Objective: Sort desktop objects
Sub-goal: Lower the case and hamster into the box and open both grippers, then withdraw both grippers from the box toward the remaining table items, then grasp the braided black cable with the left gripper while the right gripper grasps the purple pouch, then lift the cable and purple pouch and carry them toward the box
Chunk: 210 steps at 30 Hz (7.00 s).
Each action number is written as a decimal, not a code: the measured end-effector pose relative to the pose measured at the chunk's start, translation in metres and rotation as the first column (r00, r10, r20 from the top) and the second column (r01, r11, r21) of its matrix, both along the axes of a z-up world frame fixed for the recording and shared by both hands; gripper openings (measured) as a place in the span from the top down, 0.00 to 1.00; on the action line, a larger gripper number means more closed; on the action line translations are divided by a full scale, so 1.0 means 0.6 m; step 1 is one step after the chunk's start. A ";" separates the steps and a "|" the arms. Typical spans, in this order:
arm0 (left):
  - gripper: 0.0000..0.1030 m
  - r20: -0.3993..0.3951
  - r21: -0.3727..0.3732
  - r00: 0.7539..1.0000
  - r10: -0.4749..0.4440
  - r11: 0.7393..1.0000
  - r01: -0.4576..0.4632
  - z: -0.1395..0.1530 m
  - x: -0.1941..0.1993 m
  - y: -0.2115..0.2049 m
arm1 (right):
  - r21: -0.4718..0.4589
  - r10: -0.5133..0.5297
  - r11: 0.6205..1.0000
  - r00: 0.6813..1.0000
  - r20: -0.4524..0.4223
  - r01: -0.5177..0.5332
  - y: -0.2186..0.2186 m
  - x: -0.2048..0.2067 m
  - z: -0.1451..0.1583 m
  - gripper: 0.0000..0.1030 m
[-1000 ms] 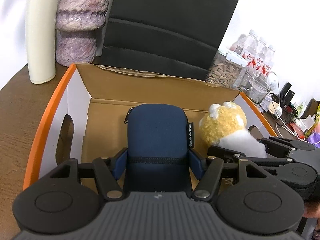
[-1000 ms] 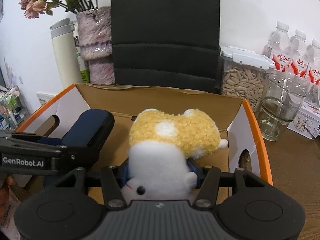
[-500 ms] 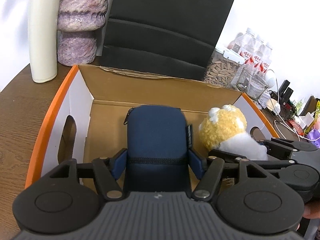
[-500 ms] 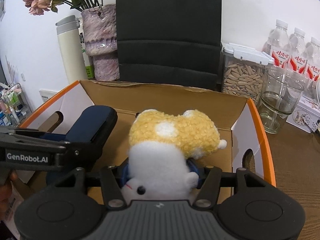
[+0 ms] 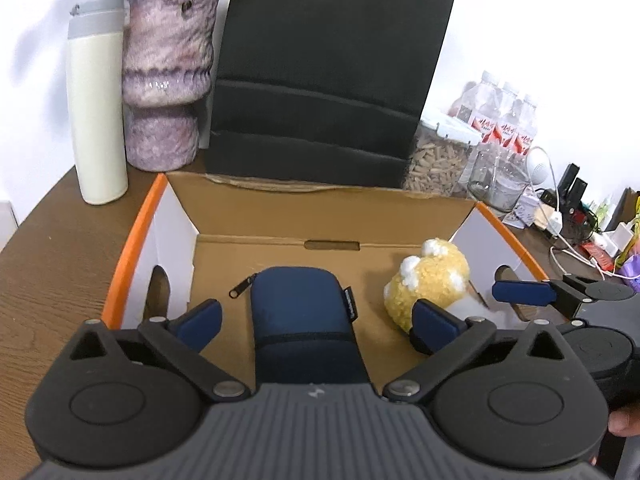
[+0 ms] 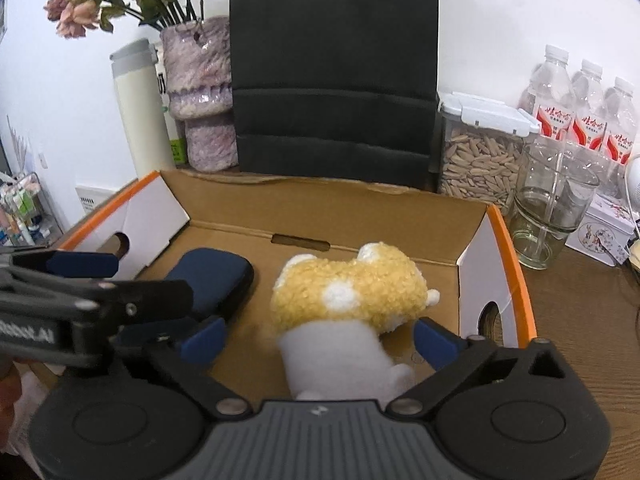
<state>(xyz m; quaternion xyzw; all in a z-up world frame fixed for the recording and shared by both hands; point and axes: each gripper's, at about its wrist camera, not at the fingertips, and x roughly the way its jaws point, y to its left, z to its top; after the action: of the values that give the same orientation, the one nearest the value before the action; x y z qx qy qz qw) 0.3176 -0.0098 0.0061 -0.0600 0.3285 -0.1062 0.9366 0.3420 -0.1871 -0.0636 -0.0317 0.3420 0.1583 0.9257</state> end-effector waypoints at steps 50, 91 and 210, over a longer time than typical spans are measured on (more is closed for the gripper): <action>0.00 0.333 0.065 0.941 0.064 0.994 -0.091 0.037 -0.398 0.054 | 0.053 -0.059 0.997 0.975 0.216 0.048 -0.054 -0.427 0.015 0.00; 0.00 0.174 0.043 0.975 0.140 0.988 -0.150 -0.047 -0.445 0.148 | 0.101 0.073 0.992 0.997 0.012 -0.073 0.046 -0.399 -0.055 0.05; 0.15 0.198 0.129 0.980 -0.012 0.992 -0.014 0.000 -0.399 -0.038 | 0.255 0.017 0.961 0.941 0.338 -0.108 -0.092 -0.452 0.045 0.97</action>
<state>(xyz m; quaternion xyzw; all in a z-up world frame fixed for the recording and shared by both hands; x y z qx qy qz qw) 0.0784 -0.0325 0.0061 0.0118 0.2398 -0.0896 0.9666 0.0710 -0.2425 -0.0365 0.0575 0.1551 0.2253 0.9601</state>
